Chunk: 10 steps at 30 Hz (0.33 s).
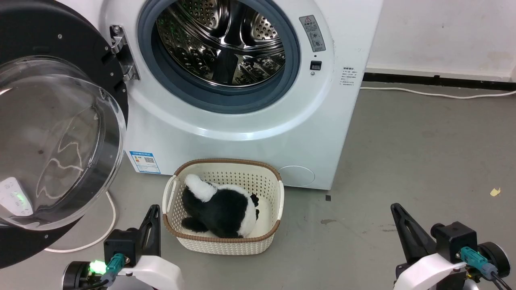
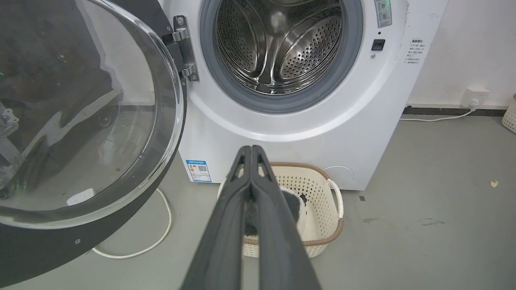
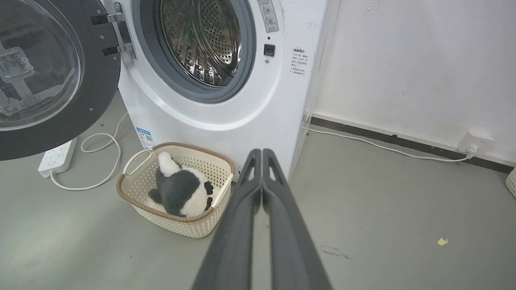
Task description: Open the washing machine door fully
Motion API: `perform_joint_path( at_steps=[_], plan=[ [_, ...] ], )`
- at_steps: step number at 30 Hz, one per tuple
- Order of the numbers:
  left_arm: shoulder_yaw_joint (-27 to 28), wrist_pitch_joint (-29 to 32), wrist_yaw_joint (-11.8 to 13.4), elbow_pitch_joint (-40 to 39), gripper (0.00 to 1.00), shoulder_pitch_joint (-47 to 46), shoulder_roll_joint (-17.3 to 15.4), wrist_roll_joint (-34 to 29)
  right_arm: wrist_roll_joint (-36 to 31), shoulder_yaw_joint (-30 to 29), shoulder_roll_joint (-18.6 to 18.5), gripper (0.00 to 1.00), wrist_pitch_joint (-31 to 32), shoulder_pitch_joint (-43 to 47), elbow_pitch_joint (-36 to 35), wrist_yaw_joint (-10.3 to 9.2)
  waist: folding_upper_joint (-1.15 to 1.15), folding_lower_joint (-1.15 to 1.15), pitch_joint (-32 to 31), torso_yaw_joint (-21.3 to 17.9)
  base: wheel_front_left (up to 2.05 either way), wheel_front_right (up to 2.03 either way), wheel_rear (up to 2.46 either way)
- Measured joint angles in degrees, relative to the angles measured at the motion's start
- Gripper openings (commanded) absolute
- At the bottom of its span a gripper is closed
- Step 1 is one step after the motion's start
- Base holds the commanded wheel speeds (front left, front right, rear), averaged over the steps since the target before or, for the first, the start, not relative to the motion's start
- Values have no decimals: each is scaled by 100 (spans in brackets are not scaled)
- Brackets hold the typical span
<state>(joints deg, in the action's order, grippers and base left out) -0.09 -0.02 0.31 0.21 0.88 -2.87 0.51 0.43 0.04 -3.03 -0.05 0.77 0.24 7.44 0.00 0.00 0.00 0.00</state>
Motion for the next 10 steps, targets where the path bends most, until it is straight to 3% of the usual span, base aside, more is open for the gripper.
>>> perform_joint_path(
  at_steps=[10],
  plan=[
    [1, 0, 0, 0, 0, 0, 0, 0, 0, 0, 0, 0, 1, -1, -1, 0, 0, 0, 0, 0, 0, 0, 0]
  ],
)
